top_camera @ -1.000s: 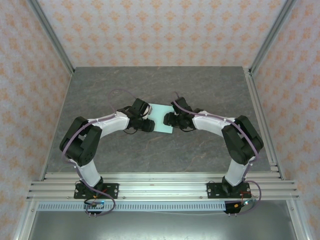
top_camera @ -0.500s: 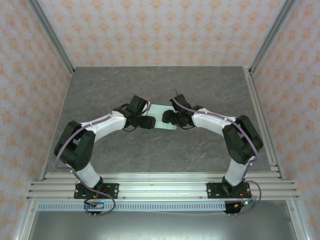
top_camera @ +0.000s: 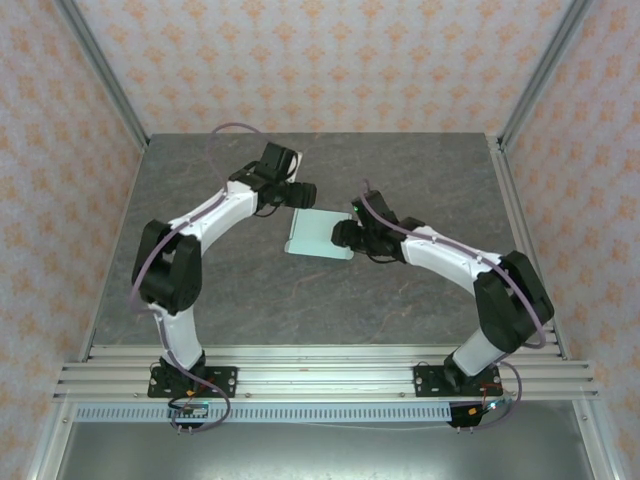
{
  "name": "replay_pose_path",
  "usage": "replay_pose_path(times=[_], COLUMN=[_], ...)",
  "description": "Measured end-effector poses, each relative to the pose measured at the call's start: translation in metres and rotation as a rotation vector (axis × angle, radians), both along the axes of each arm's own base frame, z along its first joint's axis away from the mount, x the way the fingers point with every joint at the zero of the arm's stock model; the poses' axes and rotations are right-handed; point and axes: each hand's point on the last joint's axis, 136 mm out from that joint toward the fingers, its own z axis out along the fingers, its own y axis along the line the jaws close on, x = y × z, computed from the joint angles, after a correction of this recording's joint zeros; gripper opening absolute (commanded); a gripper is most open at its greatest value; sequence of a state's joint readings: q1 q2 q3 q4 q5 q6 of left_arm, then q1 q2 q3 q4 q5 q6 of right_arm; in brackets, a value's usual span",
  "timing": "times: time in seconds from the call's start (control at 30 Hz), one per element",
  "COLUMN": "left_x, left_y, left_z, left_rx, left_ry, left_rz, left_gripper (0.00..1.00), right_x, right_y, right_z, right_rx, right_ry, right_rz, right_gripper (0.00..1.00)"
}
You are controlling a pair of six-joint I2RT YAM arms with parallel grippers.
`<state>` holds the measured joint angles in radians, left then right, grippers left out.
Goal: Fold the paper box
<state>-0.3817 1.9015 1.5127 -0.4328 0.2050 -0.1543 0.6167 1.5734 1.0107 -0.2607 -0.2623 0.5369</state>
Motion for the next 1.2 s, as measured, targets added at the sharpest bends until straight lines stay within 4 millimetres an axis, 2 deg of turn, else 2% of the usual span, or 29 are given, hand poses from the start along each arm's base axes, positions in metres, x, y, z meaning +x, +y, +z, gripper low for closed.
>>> replay_pose_path(times=[0.1, 0.17, 0.23, 0.47, 0.7, 1.03, 1.2], left_x=[0.007, 0.002, -0.003, 0.000, 0.001, 0.004, 0.005], left_y=[0.000, 0.002, 0.005, 0.015, 0.016, 0.010, 0.009], left_z=[-0.033, -0.057, -0.073, -0.074, -0.075, -0.076, -0.076], left_rx=[0.023, 0.043, 0.054, -0.011, -0.055, -0.100, -0.119], left_ry=[0.070, 0.132, 0.176, 0.194, 0.207, 0.199, 0.195], left_rz=[0.005, 0.009, 0.019, 0.076, 0.100, 0.109, 0.124], left_gripper=[0.73, 0.66, 0.61, 0.53, 0.47, 0.39, 0.33], right_x=[-0.011, -0.019, -0.022, -0.018, -0.016, 0.009, 0.012], right_y=[-0.003, -0.004, -0.005, 0.001, 0.003, 0.017, 0.019], right_z=[-0.017, -0.026, -0.031, -0.030, -0.045, -0.021, -0.031], right_rx=[-0.009, -0.016, -0.019, 0.005, -0.025, -0.048, -0.066], right_ry=[0.030, 0.052, 0.060, 0.041, 0.060, -0.019, -0.004], right_rz=[-0.002, 0.005, 0.009, 0.017, 0.038, 0.086, 0.095], right_gripper=[0.60, 0.60, 0.61, 0.60, 0.60, 0.59, 0.54])
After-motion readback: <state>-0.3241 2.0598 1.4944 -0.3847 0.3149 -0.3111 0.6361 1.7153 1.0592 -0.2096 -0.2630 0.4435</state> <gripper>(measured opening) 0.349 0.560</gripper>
